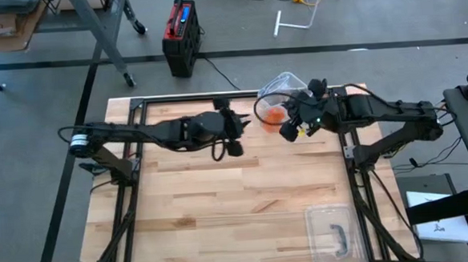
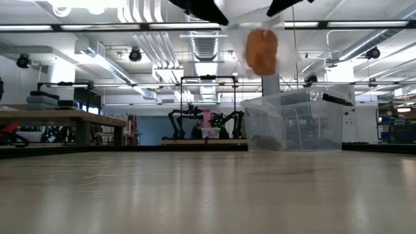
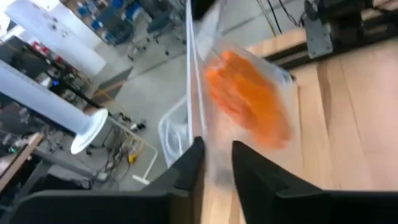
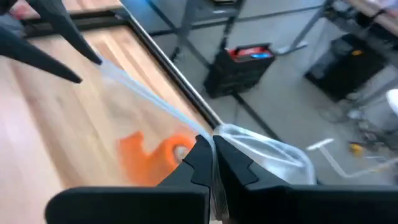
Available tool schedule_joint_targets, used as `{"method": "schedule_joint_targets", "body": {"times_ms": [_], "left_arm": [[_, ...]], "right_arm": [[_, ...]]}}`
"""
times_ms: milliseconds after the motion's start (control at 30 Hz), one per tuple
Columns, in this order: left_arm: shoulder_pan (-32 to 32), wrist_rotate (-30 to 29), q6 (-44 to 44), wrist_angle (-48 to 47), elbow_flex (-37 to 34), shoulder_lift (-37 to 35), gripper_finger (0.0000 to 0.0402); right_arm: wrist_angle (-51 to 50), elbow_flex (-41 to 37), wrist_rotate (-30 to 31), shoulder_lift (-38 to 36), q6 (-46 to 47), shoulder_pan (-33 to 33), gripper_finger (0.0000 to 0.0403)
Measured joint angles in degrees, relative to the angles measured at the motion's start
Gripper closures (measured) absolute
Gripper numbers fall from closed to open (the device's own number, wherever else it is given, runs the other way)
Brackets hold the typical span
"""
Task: Roll bandage
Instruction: Put the zip bag with the orange bandage into the transparent bin
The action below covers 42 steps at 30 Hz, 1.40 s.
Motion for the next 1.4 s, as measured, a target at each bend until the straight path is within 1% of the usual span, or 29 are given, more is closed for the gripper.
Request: {"method": "schedule_joint_targets", "body": {"times_ms": [100, 167, 267, 300, 333, 367, 400, 433, 500, 567, 600, 633, 667, 767, 867, 967, 1033, 1133, 1200, 1267, 1400], "left_arm": [[0.46, -1.69, -1.67, -9.94, -0.74, -4.05, 0.0298], [0.71, -1.77, -3.15, -10.9, -1.06, -5.86, 0.0273], [0.73, -2.13, -5.76, -12.87, -2.49, -9.55, 0.024], [0.7, -2.06, -6.14, -12.02, -3.01, -10.65, 0.023], [0.62, -1.91, -6.24, -12.02, -3.97, -11.91, 0.022], [0.59, -1.69, -6.4, -12.41, -5.09, -13.08, 0.0212], [0.58, -1.57, -6.88, -12.62, -6.02, -14.02, 0.0204], [0.61, -1.54, -7.53, -12.63, -6.9, -14.88, 0.0198], [0.63, -1.5, -8.84, -11.64, -9.2, -17.15, 0.0187], [0.74, -0.88, -9.64, -8.19, -11.53, -18.96, 0.018], [0.78, -0.09, -9.66, -6.04, -12.98, -19.66, 0.0178], [0.79, 0.51, -9.63, -3.99, -14.56, -20.11, 0.0177], [0.81, 1.22, -9.54, -1.69, -16.04, -20.39, 0.0176], [0.94, 3.4, -9.51, 7.83, -20.21, -20.46, 0.018], [1.84, 6.35, -9.6, 17.48, -22.86, -19.51, 0.0189], [3.69, 8.7, -10.64, 21.45, -23.33, -16.93, 0.0196], [5.49, 10.77, -11.04, 22.45, -22.98, -15.32, 0.0199], [8.6, 15.97, -12.06, 22.94, -20.77, -12.52, 0.02], [10.41, 19.95, -12.21, 22.63, -19.18, -10.58, 0.0198], [11.68, 22.54, -12.1, 22.66, -17.26, -8.33, 0.0193], [12.72, 23.54, -11.02, 21.04, -12.89, -4.28, 0.0181]], "right_arm": [[2.07, 0.72, -3.77, -0.25, -0.26, -1.4, 0.0402], [8.39, 1.15, -13.69, -0.68, -0.97, -1.61, 0.0402], [14.42, 1.04, -32.85, 0.22, -2.53, -1.1, 0.0402], [15.16, 1.06, -37.39, 0.54, -3.11, -1.04, 0.0402], [14.29, 1.24, -38.79, 0.62, -3.53, -1.0, 0.0402], [13.31, 1.7, -37.83, 0.56, -4.15, -1.16, 0.0403], [13.31, 2.33, -35.07, 0.22, -4.82, -1.54, 0.0403], [12.34, 3.04, -31.46, -0.25, -6.04, -2.1, 0.0403], [6.74, 3.96, -22.96, -0.84, -7.97, -2.99, 0.0403], [3.93, 4.68, -15.01, -0.65, -9.9, -4.28, 0.0403], [2.28, 4.68, -12.02, -0.58, -11.01, -5.05, 0.0403], [0.23, 4.61, -9.62, -0.54, -11.92, -5.81, 0.0403], [-0.68, 4.61, -8.45, -0.54, -12.39, -6.71, 0.0403], [-2.83, 4.61, -7.91, -0.57, -14.0, -10.1, 0.0403], [-4.44, 4.54, -8.4, -0.54, -16.08, -12.77, 0.0403], [-4.7, 4.53, -9.45, -0.56, -20.89, -14.85, 0.0403], [-5.64, 4.53, -12.01, -0.56, -24.14, -16.06, 0.0403], [-8.28, 4.52, -15.71, -0.56, -27.91, -18.41, 0.0403], [-10.91, 4.27, -16.01, -0.56, -29.3, -20.07, 0.0403], [-12.56, 3.86, -15.79, -0.56, -29.11, -21.46, 0.0403], [-13.61, 3.67, -15.9, -0.56, -28.43, -23.15, 0.0403]]}}
